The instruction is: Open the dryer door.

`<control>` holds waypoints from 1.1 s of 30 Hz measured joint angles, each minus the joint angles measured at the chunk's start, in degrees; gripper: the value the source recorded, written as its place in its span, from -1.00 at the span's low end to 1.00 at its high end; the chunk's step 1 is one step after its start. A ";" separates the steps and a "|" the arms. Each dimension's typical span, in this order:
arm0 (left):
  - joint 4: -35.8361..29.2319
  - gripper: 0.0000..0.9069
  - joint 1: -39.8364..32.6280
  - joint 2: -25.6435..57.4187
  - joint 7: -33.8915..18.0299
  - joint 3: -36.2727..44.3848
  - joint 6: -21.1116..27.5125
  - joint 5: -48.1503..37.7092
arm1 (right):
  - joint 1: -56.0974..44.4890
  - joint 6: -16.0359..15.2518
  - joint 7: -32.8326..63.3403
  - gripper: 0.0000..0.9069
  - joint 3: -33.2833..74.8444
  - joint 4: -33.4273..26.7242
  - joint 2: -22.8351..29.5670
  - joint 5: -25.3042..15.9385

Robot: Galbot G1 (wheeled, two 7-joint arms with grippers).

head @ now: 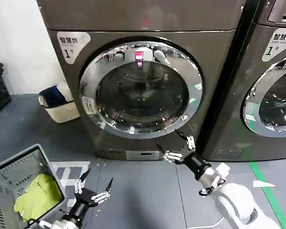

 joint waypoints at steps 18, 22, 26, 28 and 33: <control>-0.37 1.00 0.12 -0.75 0.06 -0.07 -0.04 0.51 | 14.17 -1.07 0.79 1.00 -12.14 -5.26 1.94 6.62; -0.40 1.00 0.11 -0.84 0.09 -0.04 -0.04 0.61 | 16.84 -1.42 1.11 1.00 -14.42 -6.22 2.70 7.89; -0.51 1.00 0.15 -0.88 0.10 -0.04 -0.04 0.64 | 19.26 -1.66 1.19 1.00 -16.50 -7.41 3.56 9.07; -0.54 1.00 0.14 -0.90 0.11 -0.03 -0.04 0.67 | 20.15 -1.72 1.20 1.00 -17.28 -7.90 3.92 9.61; -0.72 1.00 0.13 -1.00 0.13 -0.03 -0.04 0.78 | 22.43 -1.72 1.13 1.00 -19.37 -9.95 5.33 9.94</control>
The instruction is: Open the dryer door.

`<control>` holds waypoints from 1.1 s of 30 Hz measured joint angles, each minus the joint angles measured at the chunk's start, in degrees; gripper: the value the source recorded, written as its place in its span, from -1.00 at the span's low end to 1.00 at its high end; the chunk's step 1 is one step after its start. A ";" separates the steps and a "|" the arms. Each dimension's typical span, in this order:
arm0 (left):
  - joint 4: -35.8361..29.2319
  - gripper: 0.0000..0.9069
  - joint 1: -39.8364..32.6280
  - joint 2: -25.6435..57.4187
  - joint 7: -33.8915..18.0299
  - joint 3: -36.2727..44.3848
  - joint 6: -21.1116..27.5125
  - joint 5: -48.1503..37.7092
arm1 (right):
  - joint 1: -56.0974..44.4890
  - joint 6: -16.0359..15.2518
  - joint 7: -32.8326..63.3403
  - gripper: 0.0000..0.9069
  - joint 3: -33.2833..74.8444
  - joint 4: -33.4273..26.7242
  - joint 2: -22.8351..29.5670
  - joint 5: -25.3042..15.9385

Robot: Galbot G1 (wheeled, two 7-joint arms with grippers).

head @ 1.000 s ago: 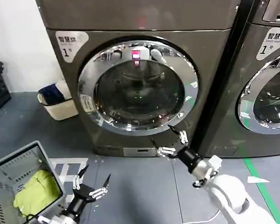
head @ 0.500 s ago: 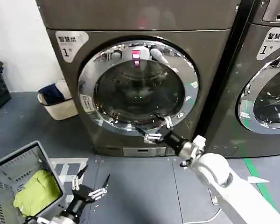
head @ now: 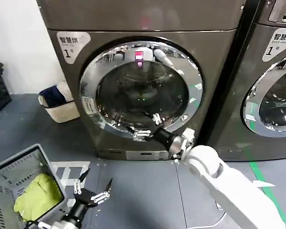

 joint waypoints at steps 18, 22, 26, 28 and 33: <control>0.00 1.00 -0.05 -0.10 0.01 -0.07 -0.03 0.04 | 6.35 -0.75 0.28 1.00 -5.54 -8.07 5.34 0.98; 0.00 1.00 -0.10 -0.10 0.01 -0.09 -0.03 0.03 | 7.46 -0.83 0.22 1.00 -6.45 -9.49 6.43 1.27; 0.01 1.00 -0.16 -0.12 0.01 -0.09 -0.02 0.02 | 8.49 -0.95 0.02 1.00 -7.48 -10.75 7.52 1.36; 0.02 1.00 -0.17 -0.12 0.02 -0.08 -0.03 0.01 | 8.91 -0.99 -0.02 1.00 -7.93 -11.30 7.98 1.42; 0.00 1.00 -0.18 -0.12 0.02 -0.11 -0.02 -0.01 | 10.19 -1.15 -0.03 1.00 -9.00 -12.77 9.71 1.53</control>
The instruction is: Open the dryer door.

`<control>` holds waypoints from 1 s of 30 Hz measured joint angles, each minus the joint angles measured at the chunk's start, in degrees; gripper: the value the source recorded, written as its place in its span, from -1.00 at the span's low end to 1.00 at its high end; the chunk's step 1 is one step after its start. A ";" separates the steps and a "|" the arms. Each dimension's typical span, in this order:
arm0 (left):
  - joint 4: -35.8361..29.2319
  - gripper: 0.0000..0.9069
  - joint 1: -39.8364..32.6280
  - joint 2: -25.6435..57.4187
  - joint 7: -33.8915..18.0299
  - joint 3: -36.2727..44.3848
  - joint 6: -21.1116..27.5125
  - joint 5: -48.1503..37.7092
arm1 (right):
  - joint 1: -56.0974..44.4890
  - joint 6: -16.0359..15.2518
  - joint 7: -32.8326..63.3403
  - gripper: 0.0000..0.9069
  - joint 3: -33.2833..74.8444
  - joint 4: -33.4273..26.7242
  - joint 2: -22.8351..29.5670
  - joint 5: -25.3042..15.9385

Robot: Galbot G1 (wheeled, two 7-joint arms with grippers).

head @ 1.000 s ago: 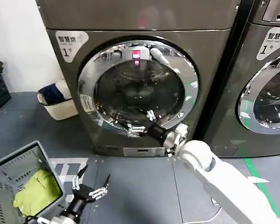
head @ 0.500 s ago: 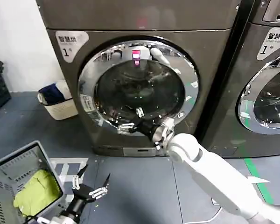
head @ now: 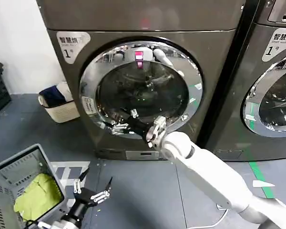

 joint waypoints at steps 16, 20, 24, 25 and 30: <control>0.10 1.00 -0.17 -0.13 0.00 0.00 -0.02 -0.09 | 3.40 0.22 -1.20 1.00 -2.40 -4.43 4.20 0.04; 0.17 1.00 -0.16 -0.16 0.00 0.02 -0.03 -0.10 | 4.12 0.40 -1.62 1.00 -2.81 -5.59 4.89 0.04; 0.18 1.00 -0.13 -0.26 0.01 0.09 -0.03 -0.10 | 5.00 0.51 -2.01 1.00 -3.21 -6.85 5.48 0.03; 0.18 1.00 -0.11 -0.28 0.02 0.10 -0.03 -0.10 | 5.15 0.54 -2.08 1.00 -3.31 -7.17 5.61 0.03; 0.18 1.00 0.04 -0.30 0.03 0.10 -0.05 -0.08 | 5.83 0.73 -2.57 1.00 -3.56 -8.67 6.11 0.03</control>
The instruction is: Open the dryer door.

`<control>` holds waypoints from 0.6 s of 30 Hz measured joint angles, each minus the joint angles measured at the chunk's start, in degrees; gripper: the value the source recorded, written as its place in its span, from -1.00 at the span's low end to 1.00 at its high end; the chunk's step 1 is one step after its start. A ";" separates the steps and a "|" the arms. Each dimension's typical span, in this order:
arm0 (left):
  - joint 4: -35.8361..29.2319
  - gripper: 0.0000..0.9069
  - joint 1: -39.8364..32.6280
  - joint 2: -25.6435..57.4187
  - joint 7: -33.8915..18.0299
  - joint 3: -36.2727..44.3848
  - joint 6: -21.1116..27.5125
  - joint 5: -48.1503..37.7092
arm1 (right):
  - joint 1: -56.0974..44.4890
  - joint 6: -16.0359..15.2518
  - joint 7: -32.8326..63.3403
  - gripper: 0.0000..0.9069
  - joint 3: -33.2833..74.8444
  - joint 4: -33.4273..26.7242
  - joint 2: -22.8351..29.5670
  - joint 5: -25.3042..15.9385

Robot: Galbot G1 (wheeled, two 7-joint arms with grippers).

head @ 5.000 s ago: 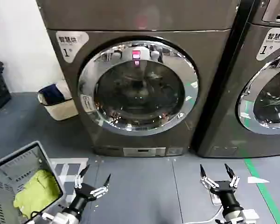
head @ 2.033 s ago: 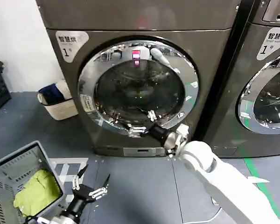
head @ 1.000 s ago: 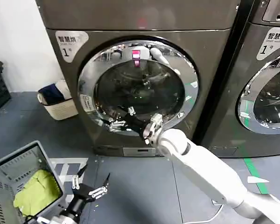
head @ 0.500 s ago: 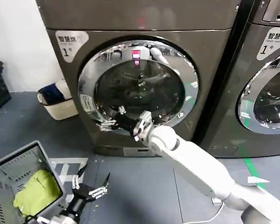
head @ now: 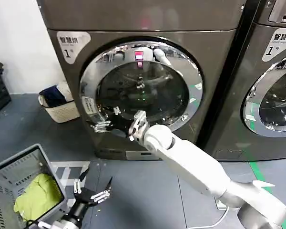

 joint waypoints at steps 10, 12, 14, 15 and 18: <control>-0.01 1.00 0.09 -0.01 0.02 0.01 -0.02 0.01 | 2.13 0.21 -1.97 1.00 -1.16 -3.38 1.16 0.26; -0.02 1.00 0.11 -0.01 0.02 0.02 -0.04 0.01 | 2.66 0.33 -2.33 1.00 -1.35 -4.26 1.60 0.27; -0.04 1.00 0.15 -0.01 0.02 0.02 -0.04 0.01 | 3.14 0.41 -2.75 1.00 -1.53 -5.07 2.02 0.28; -0.07 1.00 0.17 -0.01 0.02 0.01 -0.04 0.00 | 3.38 0.43 -2.93 1.00 -1.65 -5.50 2.25 0.29; -0.18 1.00 0.24 -0.01 0.02 -0.01 -0.05 -0.03 | 3.83 0.47 -3.34 1.00 -1.94 -6.48 2.76 0.30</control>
